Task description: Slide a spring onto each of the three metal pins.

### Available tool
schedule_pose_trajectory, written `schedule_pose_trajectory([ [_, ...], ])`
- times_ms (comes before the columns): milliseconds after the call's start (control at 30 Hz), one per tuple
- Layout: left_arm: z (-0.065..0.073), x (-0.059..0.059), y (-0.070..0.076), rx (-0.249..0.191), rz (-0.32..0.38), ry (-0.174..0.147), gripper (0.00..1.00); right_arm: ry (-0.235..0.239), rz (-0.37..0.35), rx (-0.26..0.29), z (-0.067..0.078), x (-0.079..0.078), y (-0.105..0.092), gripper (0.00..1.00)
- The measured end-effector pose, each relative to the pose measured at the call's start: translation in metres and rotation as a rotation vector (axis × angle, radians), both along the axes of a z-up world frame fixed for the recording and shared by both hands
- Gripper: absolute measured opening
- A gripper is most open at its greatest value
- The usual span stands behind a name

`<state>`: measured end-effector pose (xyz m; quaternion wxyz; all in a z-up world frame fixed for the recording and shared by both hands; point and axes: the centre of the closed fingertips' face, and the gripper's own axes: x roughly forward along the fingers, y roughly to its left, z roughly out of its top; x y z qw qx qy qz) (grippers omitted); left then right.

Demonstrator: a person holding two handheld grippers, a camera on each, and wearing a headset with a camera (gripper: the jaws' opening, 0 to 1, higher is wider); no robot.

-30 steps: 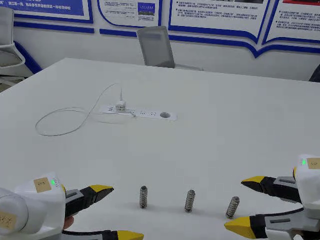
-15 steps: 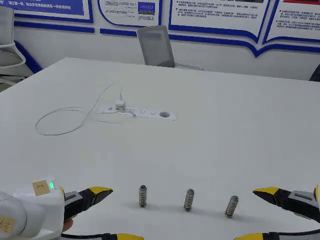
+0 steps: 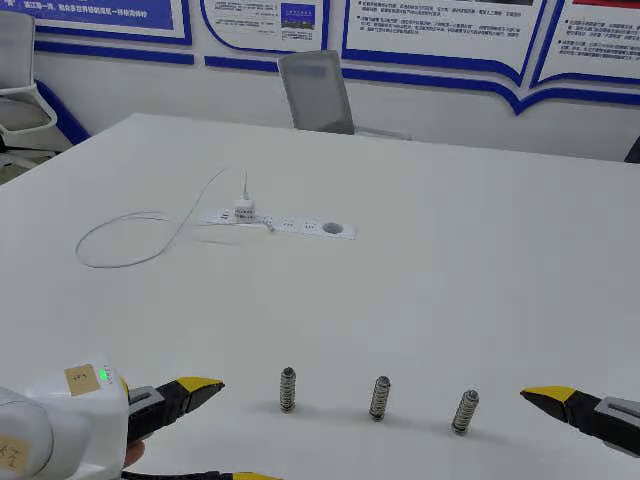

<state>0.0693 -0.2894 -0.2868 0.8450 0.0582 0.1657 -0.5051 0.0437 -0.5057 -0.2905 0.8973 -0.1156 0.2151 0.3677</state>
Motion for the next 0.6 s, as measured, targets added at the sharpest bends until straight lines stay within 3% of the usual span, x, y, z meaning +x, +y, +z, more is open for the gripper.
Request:
schedule_pose_trajectory([
  [600, -0.0031, -0.0006, 0.0001, 0.001, 0.007, 0.004, 0.75, -0.017, -0.023, 0.015, 0.0007, 0.0003, -0.0013, 0.77],
])
